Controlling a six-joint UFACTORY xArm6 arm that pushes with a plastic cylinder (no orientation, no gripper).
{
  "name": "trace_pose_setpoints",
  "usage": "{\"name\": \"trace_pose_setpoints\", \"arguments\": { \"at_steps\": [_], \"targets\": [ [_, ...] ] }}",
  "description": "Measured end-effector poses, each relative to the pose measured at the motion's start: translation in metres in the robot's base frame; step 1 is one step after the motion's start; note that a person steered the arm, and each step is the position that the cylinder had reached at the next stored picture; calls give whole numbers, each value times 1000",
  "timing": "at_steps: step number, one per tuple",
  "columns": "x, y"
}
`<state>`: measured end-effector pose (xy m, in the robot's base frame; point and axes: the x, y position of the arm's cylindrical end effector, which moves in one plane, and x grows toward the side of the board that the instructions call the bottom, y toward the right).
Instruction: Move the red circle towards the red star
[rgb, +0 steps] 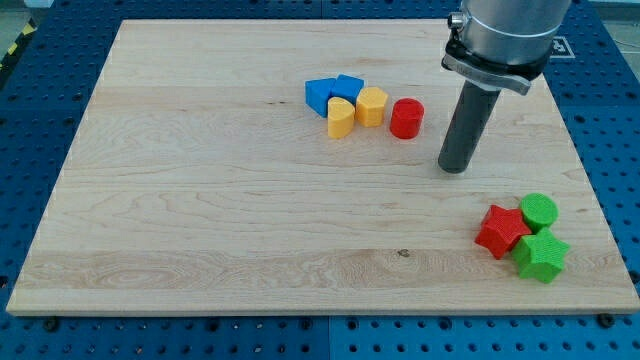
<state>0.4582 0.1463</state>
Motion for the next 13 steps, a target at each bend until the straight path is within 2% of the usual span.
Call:
{"name": "trace_pose_setpoints", "arguments": {
  "at_steps": [2,10,11,12,13],
  "targets": [
    [-36,0],
    [-89,15],
    [-128,15],
    [-152,7],
    [-143,-30]
  ]
}}
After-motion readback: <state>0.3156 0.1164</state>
